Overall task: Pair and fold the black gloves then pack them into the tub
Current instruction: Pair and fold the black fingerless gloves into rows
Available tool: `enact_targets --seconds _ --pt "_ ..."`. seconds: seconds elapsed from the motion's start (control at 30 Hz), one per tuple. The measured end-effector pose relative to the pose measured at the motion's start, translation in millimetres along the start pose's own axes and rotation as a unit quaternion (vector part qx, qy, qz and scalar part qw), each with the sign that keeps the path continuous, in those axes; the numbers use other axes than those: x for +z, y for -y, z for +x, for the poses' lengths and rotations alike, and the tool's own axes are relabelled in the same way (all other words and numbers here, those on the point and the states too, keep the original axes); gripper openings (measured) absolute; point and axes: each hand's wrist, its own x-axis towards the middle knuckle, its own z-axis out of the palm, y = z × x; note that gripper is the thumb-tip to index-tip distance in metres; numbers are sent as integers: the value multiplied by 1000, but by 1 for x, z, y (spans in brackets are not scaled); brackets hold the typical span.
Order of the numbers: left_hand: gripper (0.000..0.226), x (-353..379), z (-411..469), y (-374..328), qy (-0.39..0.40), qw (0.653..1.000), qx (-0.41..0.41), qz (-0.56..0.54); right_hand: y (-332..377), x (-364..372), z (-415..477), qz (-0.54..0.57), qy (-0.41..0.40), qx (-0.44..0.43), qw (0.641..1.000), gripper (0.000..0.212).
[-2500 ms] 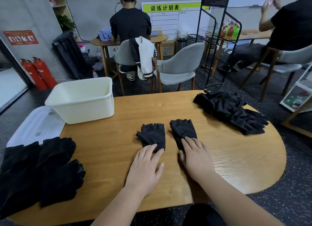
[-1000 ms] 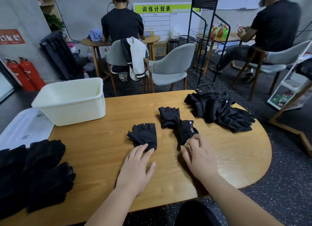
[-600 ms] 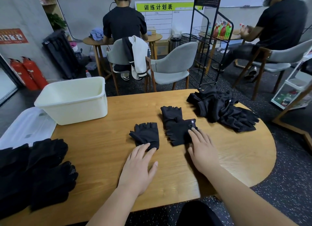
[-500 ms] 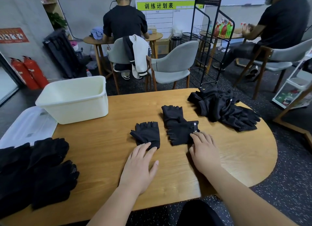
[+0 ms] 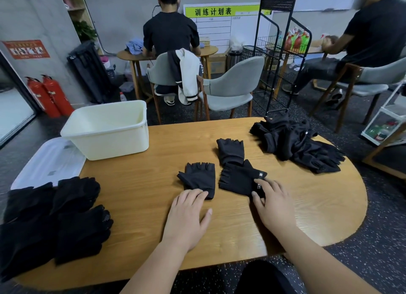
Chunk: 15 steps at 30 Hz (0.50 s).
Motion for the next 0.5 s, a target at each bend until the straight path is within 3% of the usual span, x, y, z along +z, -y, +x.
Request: enact_targets --seconds 0.1,0.2,0.27,0.37,0.5 --pt "58 0 -1 0 -3 1000 0 2 0 -8 -3 81 -14 -12 997 40" --pt "58 0 -1 -1 -4 1000 0 3 13 -21 -7 173 -62 36 982 42" --pt "58 0 -1 -1 -2 1000 1 11 26 -30 -8 149 -120 19 981 46" --pt "57 0 -1 -1 -6 1000 2 13 36 -34 -6 19 -194 -120 973 48" --pt "57 0 -1 -1 -4 1000 2 10 30 -13 -6 -117 4 -167 979 51"
